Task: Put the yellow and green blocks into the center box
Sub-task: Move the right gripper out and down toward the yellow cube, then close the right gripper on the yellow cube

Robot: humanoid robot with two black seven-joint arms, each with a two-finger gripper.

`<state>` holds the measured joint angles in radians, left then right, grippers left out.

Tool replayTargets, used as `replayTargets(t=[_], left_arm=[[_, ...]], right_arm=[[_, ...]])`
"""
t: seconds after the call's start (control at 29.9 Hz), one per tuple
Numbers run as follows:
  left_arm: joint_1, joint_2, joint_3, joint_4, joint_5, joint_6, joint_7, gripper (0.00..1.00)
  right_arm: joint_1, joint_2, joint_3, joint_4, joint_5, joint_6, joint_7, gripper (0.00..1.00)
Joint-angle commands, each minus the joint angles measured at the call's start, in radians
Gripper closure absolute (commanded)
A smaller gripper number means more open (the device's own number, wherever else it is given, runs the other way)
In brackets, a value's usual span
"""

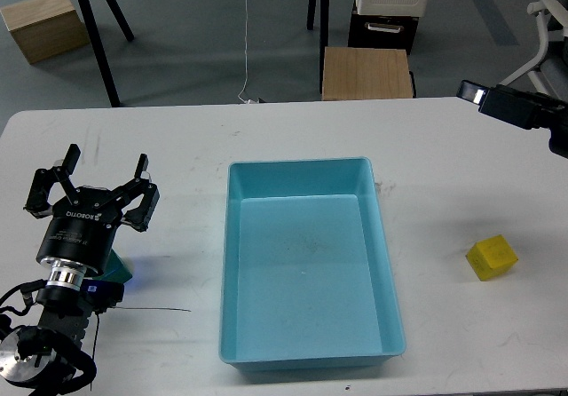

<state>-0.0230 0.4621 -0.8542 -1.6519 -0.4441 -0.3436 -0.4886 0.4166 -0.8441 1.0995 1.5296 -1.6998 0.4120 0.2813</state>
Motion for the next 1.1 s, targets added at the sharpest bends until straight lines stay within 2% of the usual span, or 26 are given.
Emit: replayTargets(t=[0.0, 0.03, 0.07, 0.2, 0.37, 0.73, 1.07], left_arm=[[0.000, 0.001, 0.000, 0.001, -0.001, -0.002, 0.000, 0.00], [0.000, 0.001, 0.000, 0.001, 0.001, -0.002, 0.000, 0.00], [0.000, 0.001, 0.000, 0.001, 0.001, -0.002, 0.000, 0.00], [0.000, 0.001, -0.002, 0.006, 0.001, -0.002, 0.000, 0.00], [-0.003, 0.000, 0.000, 0.012, 0.001, -0.002, 0.000, 0.00], [-0.006, 0.000, -0.003, 0.032, 0.002, -0.003, 0.000, 0.00], [-0.011, 0.000, -0.002, 0.037, 0.002, -0.026, 0.000, 0.00]], right_arm=[[0.071, -0.096, -0.151, 0.004, -0.121, 0.011, 0.139, 0.02], [0.074, -0.145, -0.173, 0.009, -0.132, 0.022, 0.186, 0.02], [0.074, -0.183, -0.188, 0.015, -0.139, 0.036, 0.207, 0.02], [0.068, -0.297, -0.233, 0.044, -0.182, 0.077, 0.207, 0.02], [0.060, -0.363, -0.312, 0.049, -0.213, 0.077, 0.207, 0.03], [0.050, -0.349, -0.432, -0.019, -0.250, 0.077, 0.207, 0.03], [0.050, -0.230, -0.492, -0.140, -0.273, 0.077, 0.207, 0.03]])
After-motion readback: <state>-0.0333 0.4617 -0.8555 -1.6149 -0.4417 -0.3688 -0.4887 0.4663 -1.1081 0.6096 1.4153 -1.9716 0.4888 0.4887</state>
